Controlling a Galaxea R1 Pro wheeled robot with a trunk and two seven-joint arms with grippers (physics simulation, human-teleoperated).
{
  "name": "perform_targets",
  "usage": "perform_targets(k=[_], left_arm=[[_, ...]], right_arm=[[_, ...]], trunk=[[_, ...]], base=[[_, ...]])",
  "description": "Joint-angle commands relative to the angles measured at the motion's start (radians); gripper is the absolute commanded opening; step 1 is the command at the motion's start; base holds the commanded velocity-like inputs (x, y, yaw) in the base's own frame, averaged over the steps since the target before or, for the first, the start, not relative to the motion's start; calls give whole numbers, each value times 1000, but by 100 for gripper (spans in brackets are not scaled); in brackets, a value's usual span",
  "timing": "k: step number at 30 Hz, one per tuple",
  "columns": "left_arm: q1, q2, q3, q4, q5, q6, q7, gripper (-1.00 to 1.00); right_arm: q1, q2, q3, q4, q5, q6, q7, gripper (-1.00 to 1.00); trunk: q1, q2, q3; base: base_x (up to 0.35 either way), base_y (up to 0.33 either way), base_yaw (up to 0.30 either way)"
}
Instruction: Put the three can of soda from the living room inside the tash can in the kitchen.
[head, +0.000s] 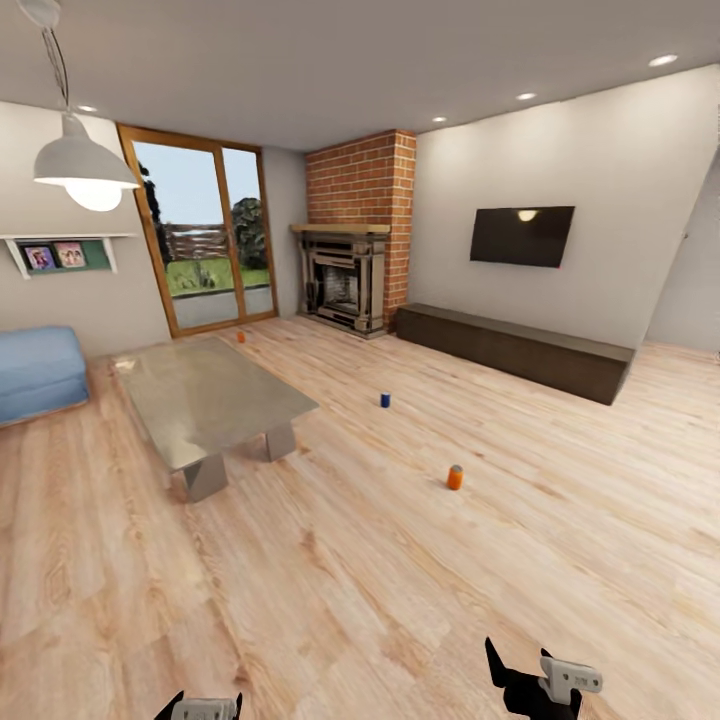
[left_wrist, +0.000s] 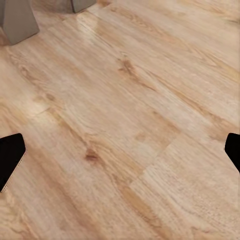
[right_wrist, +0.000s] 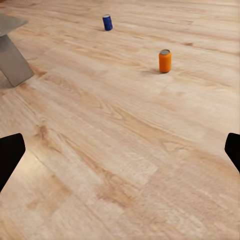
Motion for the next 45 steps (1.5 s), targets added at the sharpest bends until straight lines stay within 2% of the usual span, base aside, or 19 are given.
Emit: perform_targets(k=[1,9,17,20,24,28,45], left_arm=[[0,0,0,0,0,0,0,100],[0,0,0,0,1,-1,1,100],[0,0,-1,0,0,-12,1,100],[0,0,-3,0,-3,-19,1,100],[0,0,-6,0,-42,-22,1,100],[0,-1,-7,4,-60,-23,1,100],[0,-1,-7,6,-68,-24,1,100]], right_arm=[[0,0,0,0,0,0,0,100],[0,-1,-3,0,-1,1,0,100],[0,-1,-3,0,-1,2,0,100],[0,0,-2,0,-1,1,-1,100],[0,0,-1,0,-1,0,-3,100],[0,0,-2,0,-1,0,-3,100],[0,0,0,0,1,0,-2,100]], trunk=[[0,0,0],[0,0,-9],[0,0,-20],[0,0,-25],[0,0,-30],[0,0,-36],[0,0,-50]], base=[[107,264,-50],[154,203,-83],[60,48,-125],[71,-110,-128],[113,-209,-129],[150,-237,-127],[217,-142,-71]])
